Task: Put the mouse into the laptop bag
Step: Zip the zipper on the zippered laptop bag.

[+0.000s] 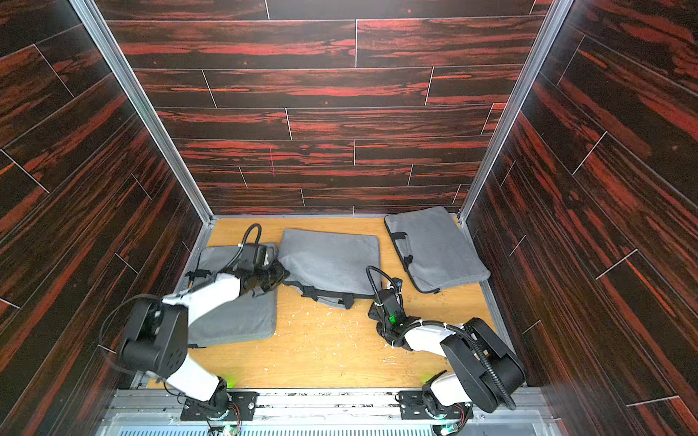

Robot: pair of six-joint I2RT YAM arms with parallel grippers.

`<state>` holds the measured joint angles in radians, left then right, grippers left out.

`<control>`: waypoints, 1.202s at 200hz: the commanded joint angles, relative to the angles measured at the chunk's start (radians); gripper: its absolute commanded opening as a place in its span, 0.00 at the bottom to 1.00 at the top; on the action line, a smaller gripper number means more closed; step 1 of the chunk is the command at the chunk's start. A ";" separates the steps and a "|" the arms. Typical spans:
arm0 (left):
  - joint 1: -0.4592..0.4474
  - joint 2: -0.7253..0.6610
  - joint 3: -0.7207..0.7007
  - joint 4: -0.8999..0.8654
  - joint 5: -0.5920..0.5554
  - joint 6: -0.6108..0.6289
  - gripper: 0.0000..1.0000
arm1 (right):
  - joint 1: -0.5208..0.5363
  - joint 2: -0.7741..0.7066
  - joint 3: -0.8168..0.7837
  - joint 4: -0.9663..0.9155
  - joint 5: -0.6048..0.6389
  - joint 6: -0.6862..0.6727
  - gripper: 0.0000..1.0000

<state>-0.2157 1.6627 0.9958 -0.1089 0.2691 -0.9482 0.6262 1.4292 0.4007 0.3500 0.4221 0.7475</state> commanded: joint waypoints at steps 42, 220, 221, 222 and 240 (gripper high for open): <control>0.095 0.245 0.371 0.001 -0.191 0.024 0.50 | 0.174 0.030 0.067 -0.155 0.200 0.025 0.00; -0.265 -0.383 -0.488 0.604 -0.196 -0.442 1.00 | 0.483 0.264 0.262 0.098 0.119 -0.103 0.00; -0.266 -0.380 -0.493 0.619 -0.196 -0.447 1.00 | 0.485 0.266 0.263 0.101 0.118 -0.104 0.00; -0.270 -0.376 -0.497 0.631 -0.197 -0.451 1.00 | 0.485 0.267 0.263 0.102 0.120 -0.104 0.00; -0.316 -0.299 -0.555 0.835 -0.219 -0.509 0.99 | 0.491 0.280 0.256 0.142 0.096 -0.108 0.00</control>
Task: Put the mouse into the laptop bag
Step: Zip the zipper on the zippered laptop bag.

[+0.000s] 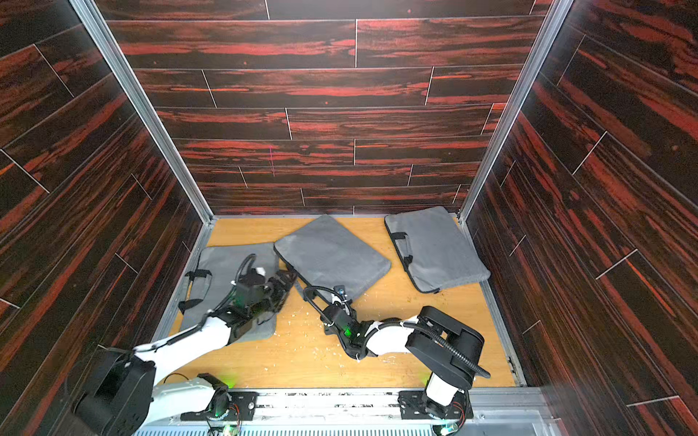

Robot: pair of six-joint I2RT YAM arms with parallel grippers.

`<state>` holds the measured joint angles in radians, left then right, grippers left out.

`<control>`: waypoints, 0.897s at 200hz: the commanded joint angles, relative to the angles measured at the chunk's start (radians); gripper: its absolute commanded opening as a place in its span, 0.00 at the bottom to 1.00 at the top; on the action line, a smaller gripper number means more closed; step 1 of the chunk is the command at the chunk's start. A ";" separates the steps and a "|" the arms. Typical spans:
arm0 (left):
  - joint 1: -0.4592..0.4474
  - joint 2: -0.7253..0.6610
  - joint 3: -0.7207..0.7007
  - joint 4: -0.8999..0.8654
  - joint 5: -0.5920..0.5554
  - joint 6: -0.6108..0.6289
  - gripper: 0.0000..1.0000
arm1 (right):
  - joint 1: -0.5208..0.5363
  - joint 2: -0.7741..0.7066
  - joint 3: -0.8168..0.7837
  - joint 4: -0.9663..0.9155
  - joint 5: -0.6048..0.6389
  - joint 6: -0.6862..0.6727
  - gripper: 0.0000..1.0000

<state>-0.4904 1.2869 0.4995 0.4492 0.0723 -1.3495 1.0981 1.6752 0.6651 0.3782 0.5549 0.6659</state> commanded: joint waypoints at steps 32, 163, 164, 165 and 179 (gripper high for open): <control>-0.079 0.187 -0.025 0.363 0.040 -0.154 0.94 | 0.022 0.028 -0.024 0.176 -0.089 -0.039 0.00; -0.161 0.296 0.009 0.256 -0.034 -0.229 0.75 | 0.024 0.023 0.033 0.114 -0.032 -0.095 0.00; -0.162 0.294 0.008 0.250 -0.038 -0.229 0.76 | 0.024 0.023 0.033 0.113 -0.032 -0.096 0.00; -0.162 0.290 0.007 0.245 -0.042 -0.230 0.76 | 0.024 0.024 0.035 0.113 -0.032 -0.097 0.00; -0.163 0.234 0.005 0.116 -0.101 -0.227 0.80 | 0.025 0.024 0.038 0.110 -0.018 -0.107 0.00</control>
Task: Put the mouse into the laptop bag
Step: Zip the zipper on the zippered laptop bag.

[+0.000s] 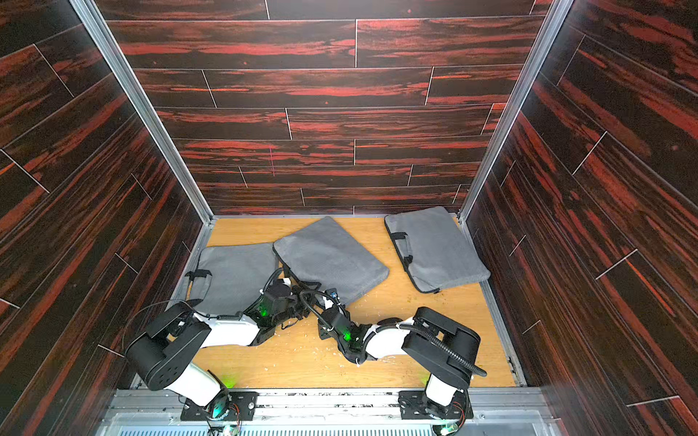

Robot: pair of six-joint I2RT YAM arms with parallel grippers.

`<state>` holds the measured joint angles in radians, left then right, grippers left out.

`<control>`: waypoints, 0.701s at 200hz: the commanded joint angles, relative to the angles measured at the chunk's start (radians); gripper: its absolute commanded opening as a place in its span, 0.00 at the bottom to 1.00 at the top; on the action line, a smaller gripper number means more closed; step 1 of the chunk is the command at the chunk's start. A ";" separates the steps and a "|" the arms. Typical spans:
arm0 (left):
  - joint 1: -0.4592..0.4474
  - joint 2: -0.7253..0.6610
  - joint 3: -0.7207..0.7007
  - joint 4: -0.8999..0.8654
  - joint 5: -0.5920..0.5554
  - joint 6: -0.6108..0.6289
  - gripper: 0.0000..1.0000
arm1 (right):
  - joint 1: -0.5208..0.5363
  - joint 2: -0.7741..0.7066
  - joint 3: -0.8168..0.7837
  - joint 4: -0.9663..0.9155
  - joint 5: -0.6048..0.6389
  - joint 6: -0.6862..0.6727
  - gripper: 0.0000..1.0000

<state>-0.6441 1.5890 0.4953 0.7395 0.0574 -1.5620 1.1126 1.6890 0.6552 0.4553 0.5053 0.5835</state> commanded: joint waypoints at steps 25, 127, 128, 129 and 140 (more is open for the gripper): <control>-0.011 -0.201 0.012 -0.373 -0.164 0.006 0.83 | 0.008 0.001 0.044 0.024 0.046 -0.028 0.00; -0.037 -0.034 0.001 -0.081 0.003 -0.059 0.58 | 0.013 0.002 0.063 0.038 -0.005 -0.024 0.00; -0.037 -0.031 0.001 -0.076 0.006 -0.060 0.57 | 0.013 0.002 0.063 0.039 -0.005 -0.024 0.00; -0.037 -0.027 0.002 -0.073 0.008 -0.061 0.56 | 0.013 0.001 0.062 0.040 -0.005 -0.024 0.00; -0.038 0.011 0.007 -0.021 0.028 -0.075 0.47 | 0.013 0.001 0.059 0.042 -0.009 -0.018 0.00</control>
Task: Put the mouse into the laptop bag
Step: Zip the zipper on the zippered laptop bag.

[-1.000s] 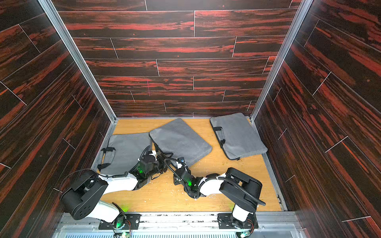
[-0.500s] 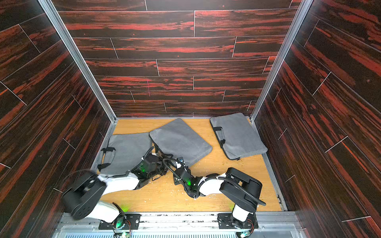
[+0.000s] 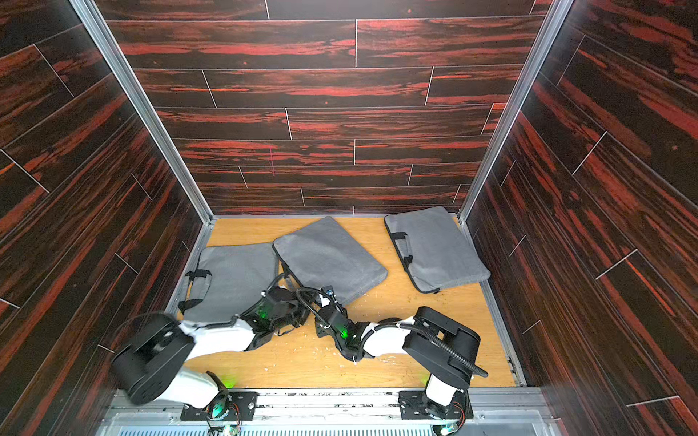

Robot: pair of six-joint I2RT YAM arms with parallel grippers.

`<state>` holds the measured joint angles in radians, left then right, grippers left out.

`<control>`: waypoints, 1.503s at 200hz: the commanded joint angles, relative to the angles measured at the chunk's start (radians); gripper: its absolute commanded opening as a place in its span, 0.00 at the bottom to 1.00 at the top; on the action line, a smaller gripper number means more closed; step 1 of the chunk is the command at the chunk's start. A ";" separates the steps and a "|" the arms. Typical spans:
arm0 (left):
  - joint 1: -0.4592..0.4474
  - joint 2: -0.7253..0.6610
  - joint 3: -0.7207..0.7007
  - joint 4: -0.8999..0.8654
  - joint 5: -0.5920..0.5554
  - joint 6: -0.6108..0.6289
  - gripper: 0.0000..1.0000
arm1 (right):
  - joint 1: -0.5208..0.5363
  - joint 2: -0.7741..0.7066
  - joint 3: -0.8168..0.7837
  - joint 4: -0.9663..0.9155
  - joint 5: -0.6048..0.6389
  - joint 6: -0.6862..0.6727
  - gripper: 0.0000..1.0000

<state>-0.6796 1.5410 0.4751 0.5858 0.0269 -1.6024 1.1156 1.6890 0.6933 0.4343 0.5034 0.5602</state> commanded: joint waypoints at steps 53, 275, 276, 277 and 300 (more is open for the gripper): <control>-0.001 0.094 0.059 0.087 0.022 -0.011 0.12 | 0.023 -0.003 -0.011 0.062 -0.011 0.026 0.00; 0.027 -0.131 0.100 -0.173 -0.023 0.190 0.00 | -0.148 -0.105 -0.224 -0.046 0.059 0.202 0.48; 0.028 -0.131 0.101 -0.173 -0.022 0.191 0.00 | -0.148 -0.108 -0.225 -0.047 0.062 0.202 0.51; 0.029 -0.130 0.101 -0.174 -0.022 0.192 0.00 | -0.148 -0.110 -0.225 -0.047 0.062 0.202 0.53; 0.038 -0.133 0.102 -0.206 -0.012 0.195 0.27 | -0.158 -0.187 -0.241 -0.078 0.089 0.204 0.86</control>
<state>-0.6552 1.4559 0.5453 0.3893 0.0429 -1.4315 0.9703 1.5867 0.4744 0.4408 0.5301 0.7502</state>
